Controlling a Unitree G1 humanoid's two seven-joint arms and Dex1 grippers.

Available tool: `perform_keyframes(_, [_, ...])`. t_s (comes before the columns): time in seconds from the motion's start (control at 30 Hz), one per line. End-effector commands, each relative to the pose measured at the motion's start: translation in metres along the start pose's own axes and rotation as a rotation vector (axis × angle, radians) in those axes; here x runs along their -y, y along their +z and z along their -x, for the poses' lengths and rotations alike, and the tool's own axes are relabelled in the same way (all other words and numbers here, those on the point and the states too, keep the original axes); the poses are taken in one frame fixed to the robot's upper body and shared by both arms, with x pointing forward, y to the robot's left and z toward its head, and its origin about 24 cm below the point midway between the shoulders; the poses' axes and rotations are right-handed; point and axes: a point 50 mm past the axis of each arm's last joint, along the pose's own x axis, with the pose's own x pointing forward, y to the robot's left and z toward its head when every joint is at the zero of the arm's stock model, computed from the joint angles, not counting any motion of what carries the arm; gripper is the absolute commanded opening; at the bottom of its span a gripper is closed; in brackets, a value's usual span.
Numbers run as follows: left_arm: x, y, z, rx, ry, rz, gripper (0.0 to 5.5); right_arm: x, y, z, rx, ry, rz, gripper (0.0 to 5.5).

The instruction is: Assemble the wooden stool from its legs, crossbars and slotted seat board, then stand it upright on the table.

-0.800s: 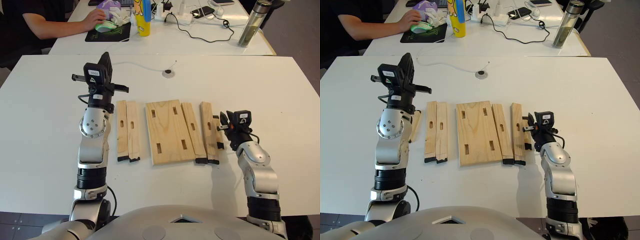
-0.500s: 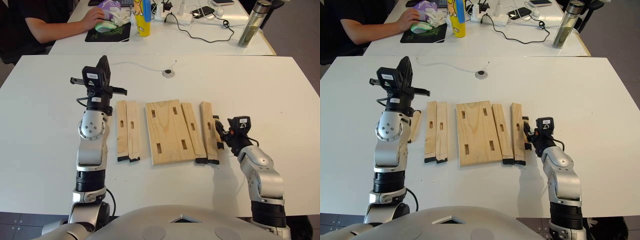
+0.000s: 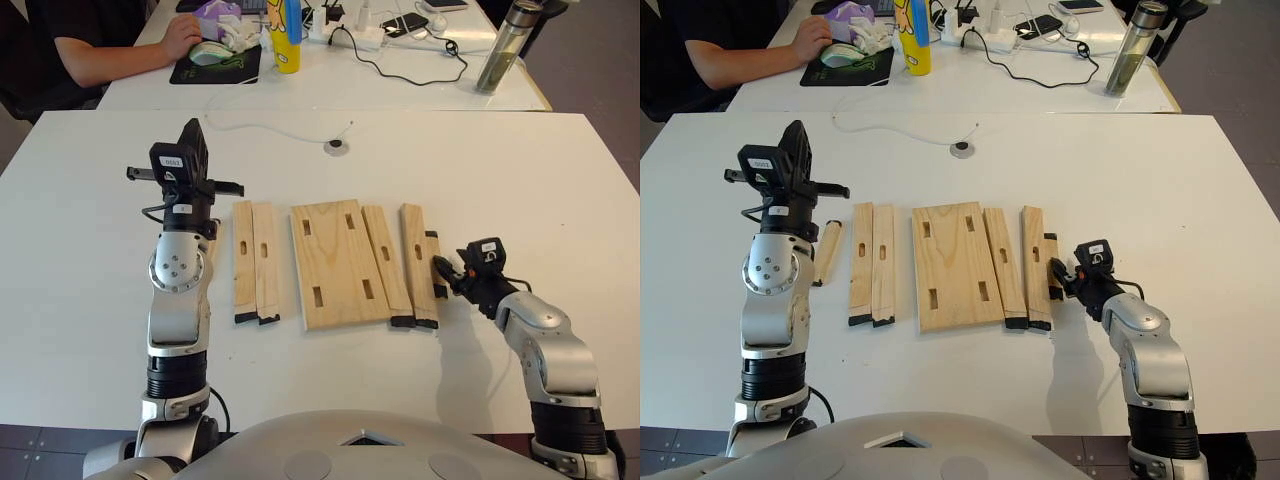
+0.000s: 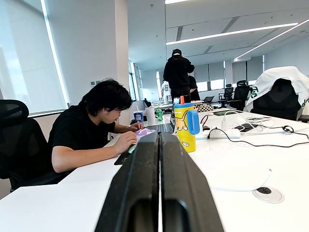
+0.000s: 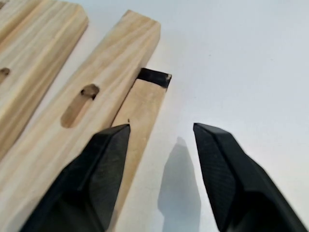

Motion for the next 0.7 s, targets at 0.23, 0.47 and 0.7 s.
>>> perform_keyframes(0.23, [-0.001,-0.001,0.002,-0.013,0.009,-0.009,0.0,-0.014,-0.008,-0.001,-0.069,0.086,-0.057,2.44])
perform_keyframes(0.47, [0.0,0.0,-0.002,-0.007,-0.005,-0.008,0.0,-0.014,-0.028,-0.002,-0.207,0.0,0.03,2.44])
perform_keyframes(0.7, [0.005,-0.005,-0.006,-0.042,-0.049,-0.003,0.0,-0.014,-0.038,-0.003,-0.253,-0.042,-0.082,1.92])
